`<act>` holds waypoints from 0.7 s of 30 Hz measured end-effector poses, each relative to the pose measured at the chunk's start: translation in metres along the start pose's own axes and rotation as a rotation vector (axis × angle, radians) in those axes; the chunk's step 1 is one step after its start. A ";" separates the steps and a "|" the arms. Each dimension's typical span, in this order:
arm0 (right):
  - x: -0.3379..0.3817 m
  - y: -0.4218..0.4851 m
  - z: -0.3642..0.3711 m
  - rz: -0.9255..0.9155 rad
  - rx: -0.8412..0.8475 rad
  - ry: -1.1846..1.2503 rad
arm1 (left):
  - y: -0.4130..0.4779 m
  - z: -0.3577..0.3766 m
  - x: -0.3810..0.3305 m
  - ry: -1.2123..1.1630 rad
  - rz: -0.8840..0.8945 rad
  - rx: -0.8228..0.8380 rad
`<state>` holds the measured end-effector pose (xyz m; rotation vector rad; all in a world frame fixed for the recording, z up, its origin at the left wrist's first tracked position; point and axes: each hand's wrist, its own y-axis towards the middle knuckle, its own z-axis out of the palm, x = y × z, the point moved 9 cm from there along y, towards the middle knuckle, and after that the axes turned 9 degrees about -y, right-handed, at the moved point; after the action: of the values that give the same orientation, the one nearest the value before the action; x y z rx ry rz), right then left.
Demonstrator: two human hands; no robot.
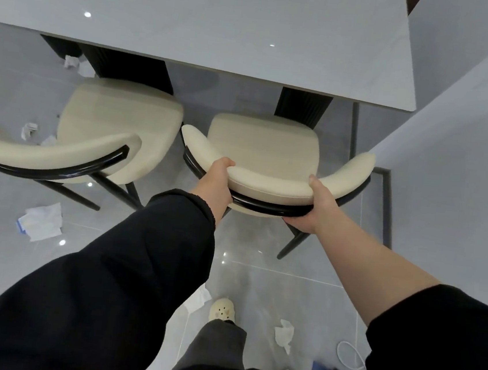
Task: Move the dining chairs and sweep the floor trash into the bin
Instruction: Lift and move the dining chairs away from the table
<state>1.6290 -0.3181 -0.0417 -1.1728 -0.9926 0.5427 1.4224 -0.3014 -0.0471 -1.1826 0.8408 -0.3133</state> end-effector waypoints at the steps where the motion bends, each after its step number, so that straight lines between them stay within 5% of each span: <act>1: -0.003 0.002 -0.001 -0.004 0.049 0.029 | 0.002 -0.002 0.000 0.004 0.009 0.010; 21: -0.063 0.037 0.012 0.087 0.020 -0.125 | 0.047 -0.067 -0.001 0.035 0.049 0.006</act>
<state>1.5922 -0.3497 -0.0975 -1.1789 -1.0436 0.7009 1.3640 -0.3293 -0.0980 -1.1518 0.8975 -0.2969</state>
